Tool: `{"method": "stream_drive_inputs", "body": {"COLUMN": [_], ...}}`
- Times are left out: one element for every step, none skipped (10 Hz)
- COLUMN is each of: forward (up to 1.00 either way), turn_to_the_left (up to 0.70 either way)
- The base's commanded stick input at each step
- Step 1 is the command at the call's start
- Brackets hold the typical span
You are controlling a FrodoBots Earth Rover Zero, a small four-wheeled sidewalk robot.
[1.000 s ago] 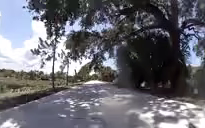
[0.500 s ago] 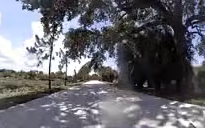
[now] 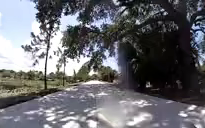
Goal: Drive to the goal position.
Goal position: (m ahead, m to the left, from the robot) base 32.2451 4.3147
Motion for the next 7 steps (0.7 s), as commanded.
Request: {"method": "stream_drive_inputs", "body": {"forward": [0.85, 0.85, 0.85, 0.85, 0.85, 0.85, 0.85], "turn_to_the_left": [0.00, 0.00, 0.00, 0.00, 0.00, 0.00, 0.00]}}
